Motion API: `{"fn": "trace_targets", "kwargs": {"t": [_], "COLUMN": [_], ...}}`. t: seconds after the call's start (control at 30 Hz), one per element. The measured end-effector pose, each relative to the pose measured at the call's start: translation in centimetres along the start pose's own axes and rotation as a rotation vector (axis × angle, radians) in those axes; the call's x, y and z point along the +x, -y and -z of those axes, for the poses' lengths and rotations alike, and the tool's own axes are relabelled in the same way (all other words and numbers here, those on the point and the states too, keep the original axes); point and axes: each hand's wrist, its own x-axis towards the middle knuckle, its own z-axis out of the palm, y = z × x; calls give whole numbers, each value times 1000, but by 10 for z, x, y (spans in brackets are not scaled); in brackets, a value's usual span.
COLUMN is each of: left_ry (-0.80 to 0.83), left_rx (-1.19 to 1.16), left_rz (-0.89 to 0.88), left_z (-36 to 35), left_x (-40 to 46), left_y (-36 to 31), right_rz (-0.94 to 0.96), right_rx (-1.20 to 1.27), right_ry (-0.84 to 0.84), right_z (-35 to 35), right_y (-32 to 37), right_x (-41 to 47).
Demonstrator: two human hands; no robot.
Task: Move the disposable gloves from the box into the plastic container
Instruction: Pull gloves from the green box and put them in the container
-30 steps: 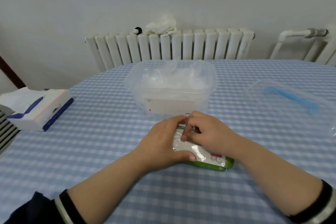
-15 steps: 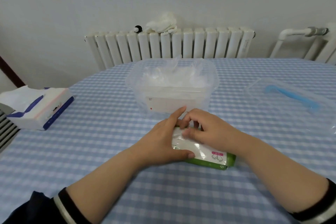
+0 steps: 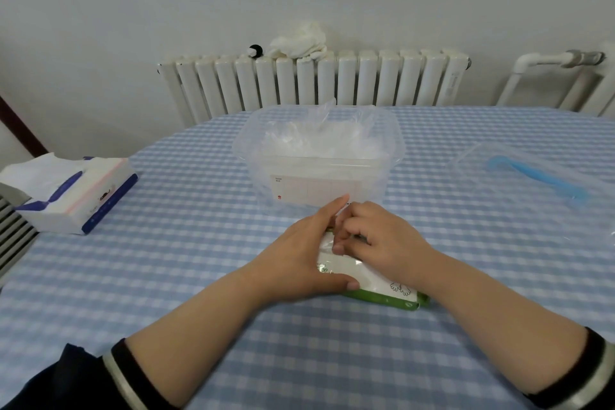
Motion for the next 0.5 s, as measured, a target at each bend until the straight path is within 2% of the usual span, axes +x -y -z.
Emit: {"fn": "trace_targets", "kwargs": {"t": [0.17,0.3,0.4,0.5], "left_ry": [5,21,13,22], "left_rx": [-8,-10,12,49], "left_rz": [0,-17,-16,5], "left_z": [1,2,3,4], "left_x": [-1,0,1,3], "left_y": [0,-1,2,1], "right_rz": [98,128,91,30], "right_rx": [-101,-82,27,255], "right_ry": [-99,-176,-264,-456], "right_z": [-3,-4,0,12], "right_y": [8,13,16,21], "right_x": [5,2,0,-5]}}
